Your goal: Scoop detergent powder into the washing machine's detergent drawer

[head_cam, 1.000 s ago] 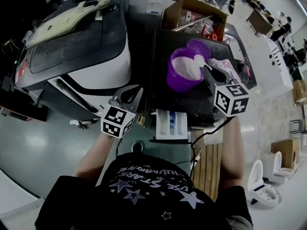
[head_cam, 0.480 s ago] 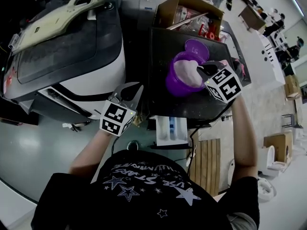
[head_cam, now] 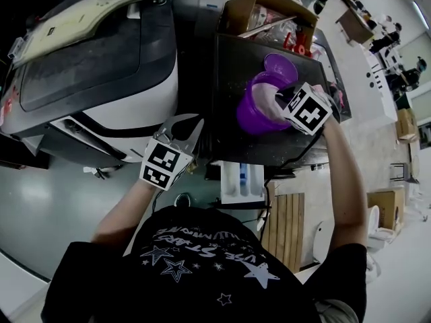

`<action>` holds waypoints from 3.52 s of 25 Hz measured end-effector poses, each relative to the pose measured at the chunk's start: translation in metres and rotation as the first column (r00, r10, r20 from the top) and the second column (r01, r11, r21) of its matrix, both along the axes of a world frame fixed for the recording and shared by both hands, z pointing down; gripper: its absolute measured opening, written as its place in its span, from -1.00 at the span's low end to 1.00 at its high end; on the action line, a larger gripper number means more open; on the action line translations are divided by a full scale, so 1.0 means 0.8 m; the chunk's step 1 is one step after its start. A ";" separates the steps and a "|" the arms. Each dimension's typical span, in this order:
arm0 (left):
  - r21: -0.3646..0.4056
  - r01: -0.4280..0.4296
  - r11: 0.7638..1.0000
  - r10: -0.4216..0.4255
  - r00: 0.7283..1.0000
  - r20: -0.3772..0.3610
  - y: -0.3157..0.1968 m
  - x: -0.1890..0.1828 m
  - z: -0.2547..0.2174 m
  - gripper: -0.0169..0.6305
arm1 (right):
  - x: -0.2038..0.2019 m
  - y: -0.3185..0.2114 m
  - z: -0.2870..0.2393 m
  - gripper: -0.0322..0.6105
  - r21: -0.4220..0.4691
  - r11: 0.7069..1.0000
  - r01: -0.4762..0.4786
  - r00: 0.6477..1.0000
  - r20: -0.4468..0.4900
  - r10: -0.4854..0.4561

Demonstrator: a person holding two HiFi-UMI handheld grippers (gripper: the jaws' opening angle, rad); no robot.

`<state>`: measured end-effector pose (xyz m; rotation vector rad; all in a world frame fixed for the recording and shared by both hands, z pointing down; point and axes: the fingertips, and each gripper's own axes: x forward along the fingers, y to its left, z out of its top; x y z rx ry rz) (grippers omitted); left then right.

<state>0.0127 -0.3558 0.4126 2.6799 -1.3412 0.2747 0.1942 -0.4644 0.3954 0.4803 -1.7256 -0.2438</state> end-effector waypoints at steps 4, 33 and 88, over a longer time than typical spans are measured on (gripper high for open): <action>-0.002 -0.006 1.000 0.006 1.000 0.000 0.000 0.000 0.004 -0.94 | -0.001 0.009 0.006 -0.79 -0.074 0.997 -0.017 1.000 0.006 0.018; 0.022 -0.015 1.000 0.015 1.000 0.004 0.003 0.001 0.010 -0.94 | -0.018 0.037 -0.002 -0.79 -0.583 0.794 -0.171 0.892 0.252 0.376; -0.024 0.135 0.991 -0.133 0.987 0.091 0.163 0.077 -0.001 -0.94 | 0.042 0.180 -0.120 -0.79 -0.592 0.805 0.035 -0.012 0.805 0.593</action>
